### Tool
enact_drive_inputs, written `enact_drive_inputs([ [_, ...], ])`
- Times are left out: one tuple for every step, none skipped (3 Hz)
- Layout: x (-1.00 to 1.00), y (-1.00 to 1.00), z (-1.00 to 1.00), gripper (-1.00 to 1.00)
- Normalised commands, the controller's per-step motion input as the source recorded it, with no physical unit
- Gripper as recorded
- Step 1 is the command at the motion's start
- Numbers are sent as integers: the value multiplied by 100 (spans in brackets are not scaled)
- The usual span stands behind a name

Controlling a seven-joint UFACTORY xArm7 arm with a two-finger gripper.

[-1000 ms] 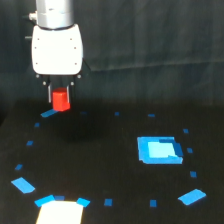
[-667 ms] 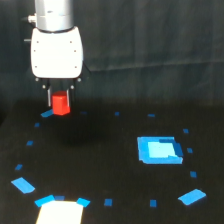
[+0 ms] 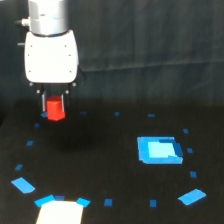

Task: Pick up the red object from the table

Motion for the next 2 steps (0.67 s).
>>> enact_drive_inputs([
  [52,-49,-92,-100],
  [78,78,49,-88],
])
